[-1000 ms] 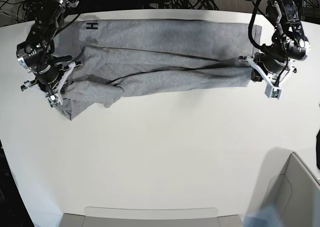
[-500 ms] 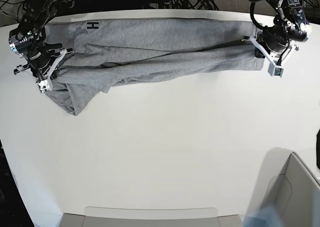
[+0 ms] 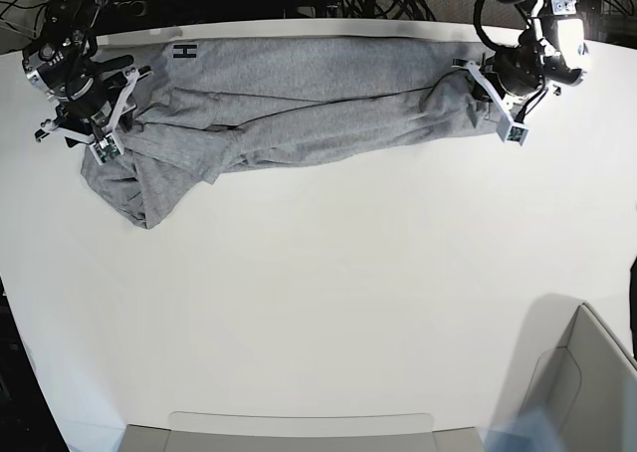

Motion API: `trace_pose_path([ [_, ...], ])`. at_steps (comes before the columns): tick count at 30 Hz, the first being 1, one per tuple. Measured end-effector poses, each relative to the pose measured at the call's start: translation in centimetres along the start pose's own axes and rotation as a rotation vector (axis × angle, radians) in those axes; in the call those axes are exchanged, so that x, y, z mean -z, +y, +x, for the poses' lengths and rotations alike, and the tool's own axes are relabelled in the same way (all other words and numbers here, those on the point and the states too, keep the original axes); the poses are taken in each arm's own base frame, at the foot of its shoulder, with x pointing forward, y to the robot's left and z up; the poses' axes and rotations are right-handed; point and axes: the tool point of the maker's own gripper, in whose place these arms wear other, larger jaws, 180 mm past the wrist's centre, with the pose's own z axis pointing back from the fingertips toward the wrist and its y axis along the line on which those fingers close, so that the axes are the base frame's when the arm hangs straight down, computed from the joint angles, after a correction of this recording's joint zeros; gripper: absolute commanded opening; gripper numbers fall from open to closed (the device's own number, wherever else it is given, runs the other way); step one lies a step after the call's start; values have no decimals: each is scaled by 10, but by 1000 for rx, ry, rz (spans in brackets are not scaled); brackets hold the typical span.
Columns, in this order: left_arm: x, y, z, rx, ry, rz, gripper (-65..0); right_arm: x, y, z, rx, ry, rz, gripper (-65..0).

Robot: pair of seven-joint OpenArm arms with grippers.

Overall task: Fold the T-shirt properly
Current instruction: 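Pull the folded shirt edge toward the collar with both grippers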

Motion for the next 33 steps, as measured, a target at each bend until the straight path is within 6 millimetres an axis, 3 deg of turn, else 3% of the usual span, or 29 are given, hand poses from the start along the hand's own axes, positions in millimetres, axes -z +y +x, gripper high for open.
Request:
trace_pose_path([
  [5,-1,2,13,4,-30,4,-650,1,-8,7,-27,-5,-10,-398],
  [7,0,1,13,3,-30,1,-650,6,-7,24,-41,-38,-3,-398],
  [9,0,0,11,3,-24,0,-650,19,7,48,-57,-93,49,-398],
  [11,-1,1,13,5,-27,3,-650,34,15,56,-68,-89,79,-398],
  [14,-1,1,14,5,-31,2,-650,55,14,45,-60,4,68,-398],
  [21,0,0,14,2,-32,-3,-650,78,29,41,-17,34,135,-398],
  [25,0,0,14,2,-32,-3,-650,81,29,34,-19,43,135,-399],
  [29,0,0,14,2,-31,-2,-650,82,43,32,-25,36,174,-400],
  [31,0,0,14,2,-32,-2,-650,86,47,22,-20,66,189,-419],
  [33,0,0,14,2,-31,-2,-650,88,49,21,-15,65,196,-480],
])
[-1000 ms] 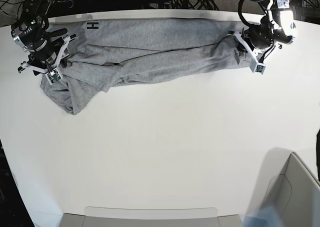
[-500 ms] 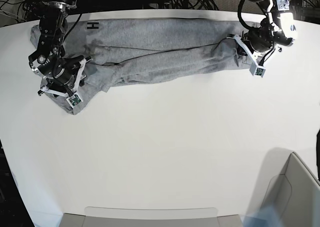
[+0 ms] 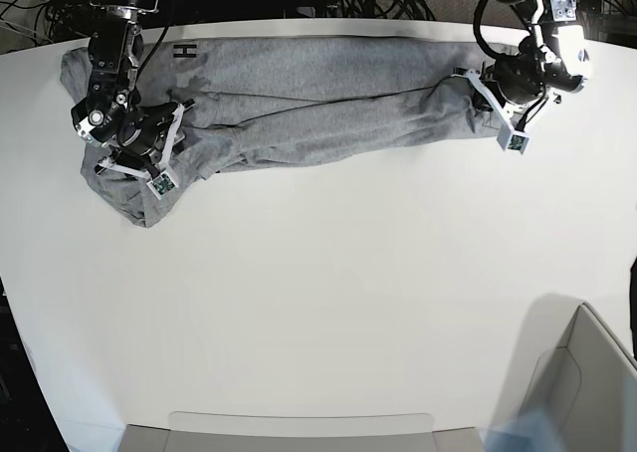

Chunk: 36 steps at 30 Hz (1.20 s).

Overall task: Fold the T-shirt properly
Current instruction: 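Pull the folded shirt edge toward the collar with both grippers, then drag the folded shirt strip further toward the collar with both grippers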

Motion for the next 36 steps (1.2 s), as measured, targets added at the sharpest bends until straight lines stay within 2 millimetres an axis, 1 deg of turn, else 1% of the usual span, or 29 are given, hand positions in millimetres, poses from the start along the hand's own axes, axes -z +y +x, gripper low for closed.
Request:
trace_pose_path([
  [4,0,0,0,0,-1,0,-650,1,3,2,-9,-2,8,-650],
  [8,0,-1,0,-3,-2,-3,-650,0,2,2,-11,-3,4,-650],
  [10,1,-3,-1,-16,-3,-7,-650,-5,0,4,-20,-10,-11,-650],
  [14,2,-5,0,-15,-4,-11,-650,-22,-2,10,-50,-32,-58,-650],
  [17,2,-6,-1,-15,-3,-12,-650,-37,-3,17,-67,-51,-86,-650],
  [20,2,-6,-1,-16,-4,-12,-650,-48,-10,17,-85,-29,-128,-650],
  [22,2,-5,-1,-15,-3,-11,-650,-52,-7,15,-90,-33,-129,-650],
  [26,2,-6,-1,-16,-3,-11,-650,-53,1,4,-92,-5,-117,-650],
  [29,2,-5,-1,-19,-3,-11,-650,-52,4,-1,-91,4,-108,-650],
  [34,2,-5,-1,-19,-3,-11,-650,-52,4,-2,-91,6,-107,-650],
  [36,2,-5,-1,-19,-3,-10,-650,-52,5,-3,-91,8,-106,-632],
])
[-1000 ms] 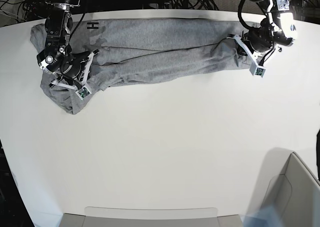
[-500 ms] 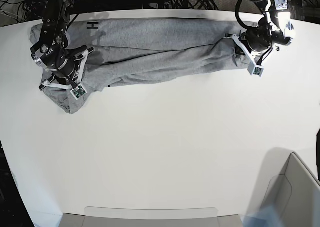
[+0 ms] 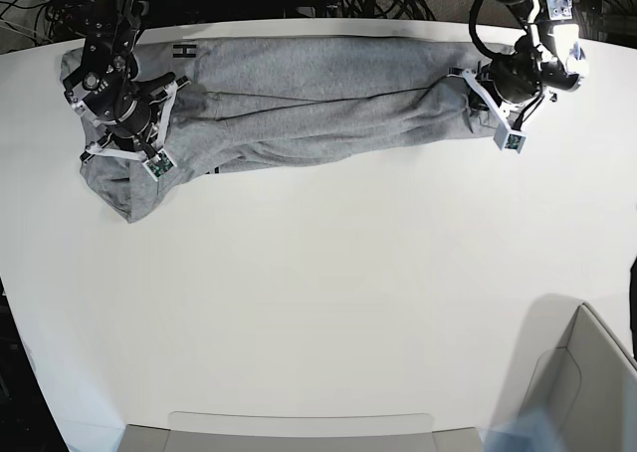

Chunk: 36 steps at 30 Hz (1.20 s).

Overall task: Fold the T-shirt properly
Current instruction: 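Drag the folded shirt strip further toward the collar with both grippers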

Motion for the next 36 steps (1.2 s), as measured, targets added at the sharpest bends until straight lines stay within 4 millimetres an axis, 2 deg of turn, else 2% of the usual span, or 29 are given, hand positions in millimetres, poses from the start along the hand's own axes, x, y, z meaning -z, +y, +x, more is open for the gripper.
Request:
trace_pose_path([
  [5,0,0,0,0,0,0,-650,-9,7,-6,-14,4,-1,-650],
  [10,0,0,0,0,0,-1,-650,-10,10,-10,-14,13,4,-650],
  [14,0,0,-1,0,6,0,-650,-14,-6,-19,30,24,-40,-650],
  [17,-5,-2,0,10,-2,2,-650,-25,-13,-17,34,2,-72,-650],
  [21,-11,-4,6,24,-26,5,-650,-26,-21,-33,21,54,-88,-650],
  [25,-11,-4,4,24,-22,4,-650,-23,-13,-29,32,40,-68,-650],
  [28,-11,-3,3,24,-18,9,-650,-24,-8,-37,29,57,-55,-650],
  [36,-15,-6,-25,27,38,7,-650,-24,7,-55,29,104,-19,-650],
])
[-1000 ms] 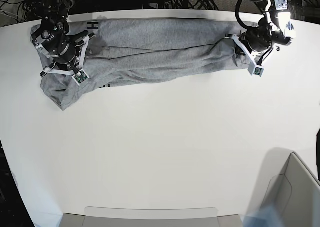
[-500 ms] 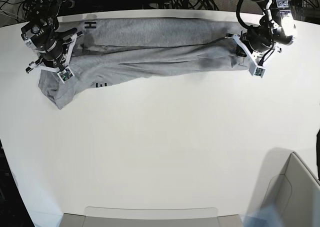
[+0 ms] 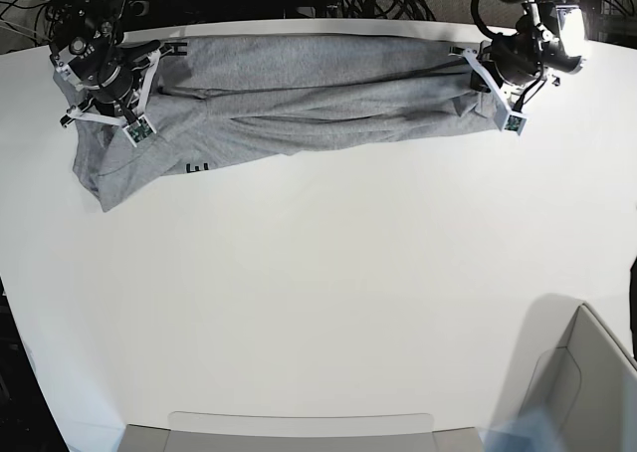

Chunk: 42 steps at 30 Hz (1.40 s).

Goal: Fold the T-shirt properly

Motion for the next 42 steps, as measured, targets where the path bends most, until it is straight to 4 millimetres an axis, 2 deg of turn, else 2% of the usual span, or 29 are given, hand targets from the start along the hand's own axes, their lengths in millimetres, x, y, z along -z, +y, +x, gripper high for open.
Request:
trace_pose_path([
  [6,0,-2,-13,-5,23,-5,-650,13,9,-16,20,48,46,-650],
  [10,0,-1,-9,-6,13,-2,-650,14,10,-17,22,53,50,-650],
  [12,-2,4,-8,-23,4,11,-561,14,10,-17,22,53,50,-638],
  [13,-5,10,-7,-45,-9,20,-511,14,10,-17,22,53,50,-591],
  [15,-13,26,-5,-84,-33,65,-454,14,10,-17,22,53,50,-501],
  [18,-32,52,-3,-156,-84,148,-459,14,12,-14,34,34,67,-421],
  [20,-42,66,-2,-175,-101,191,-460,10,13,-4,79,-31,98,-400],
  [22,-47,76,-3,-198,-111,215,-460,2,0,-2,137,-74,75,-401],
  [25,-54,86,-2,-224,-139,241,-461,-7,-10,5,227,-164,97,-401],
  [26,-54,83,2,-215,-151,221,-465,-10,-14,8,252,-192,99,-401],
  [28,-53,65,23,-172,-227,112,-484,-16,-24,13,301,-248,96,-401],
  [32,-52,49,49,-139,-301,25,-498,-18,-21,22,309,-287,123,-401],
  [34,-37,39,48,-120,-262,-16,-499,-12,-13,32,276,-288,157,-401],
  [36,-22,21,44,-87,-212,-70,-499,-2,5,39,233,-271,208,-401],
  [39,-10,-7,45,-12,-176,-150,-499,18,19,35,159,-179,212,-401],
  [40,-5,-12,43,-6,-162,-170,-499,25,23,33,138,-148,215,-401],
  [42,10,-6,35,8,-107,-138,-499,42,30,28,96,-85,226,-401],
])
